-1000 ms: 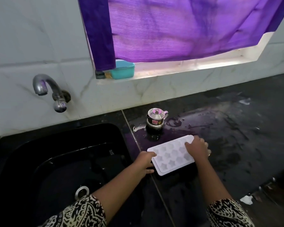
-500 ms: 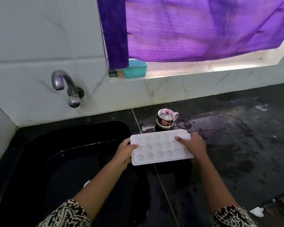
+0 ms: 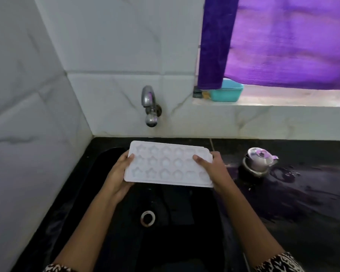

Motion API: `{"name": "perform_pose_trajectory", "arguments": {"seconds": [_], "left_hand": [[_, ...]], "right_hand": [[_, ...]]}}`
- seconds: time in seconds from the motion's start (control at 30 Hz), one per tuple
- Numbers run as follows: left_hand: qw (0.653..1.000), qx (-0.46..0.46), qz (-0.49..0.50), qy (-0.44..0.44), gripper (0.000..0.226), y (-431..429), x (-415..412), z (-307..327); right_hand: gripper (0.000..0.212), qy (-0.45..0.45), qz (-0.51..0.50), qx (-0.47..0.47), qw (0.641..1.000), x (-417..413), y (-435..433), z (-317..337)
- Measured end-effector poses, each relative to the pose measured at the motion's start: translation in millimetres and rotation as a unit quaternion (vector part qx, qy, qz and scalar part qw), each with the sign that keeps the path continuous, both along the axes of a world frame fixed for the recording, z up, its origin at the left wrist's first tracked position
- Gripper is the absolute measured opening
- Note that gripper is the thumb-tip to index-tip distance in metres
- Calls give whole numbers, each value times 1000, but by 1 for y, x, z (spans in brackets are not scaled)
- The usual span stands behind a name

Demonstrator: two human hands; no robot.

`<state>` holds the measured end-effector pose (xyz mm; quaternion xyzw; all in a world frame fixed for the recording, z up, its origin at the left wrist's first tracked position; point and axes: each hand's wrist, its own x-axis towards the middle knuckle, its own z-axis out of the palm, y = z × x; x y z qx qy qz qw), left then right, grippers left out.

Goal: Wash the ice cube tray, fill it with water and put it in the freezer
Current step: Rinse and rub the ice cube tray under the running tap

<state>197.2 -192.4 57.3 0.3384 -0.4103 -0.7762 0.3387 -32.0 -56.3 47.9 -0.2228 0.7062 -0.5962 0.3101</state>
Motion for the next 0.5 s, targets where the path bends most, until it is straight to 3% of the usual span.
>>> {"name": "perform_pose_trajectory", "arguments": {"seconds": [0.17, 0.33, 0.5], "left_hand": [[988, 139, -17, 70, 38, -16, 41, -6], [979, 156, 47, 123, 40, -30, 75, -17], [973, 161, 82, 143, 41, -37, 91, -25]], "right_hand": [[50, 10, 77, 18, 997, 26, -48, 1], [36, 32, 156, 67, 985, 35, -103, 10], [37, -69, 144, 38, 986, 28, -181, 36]]}}
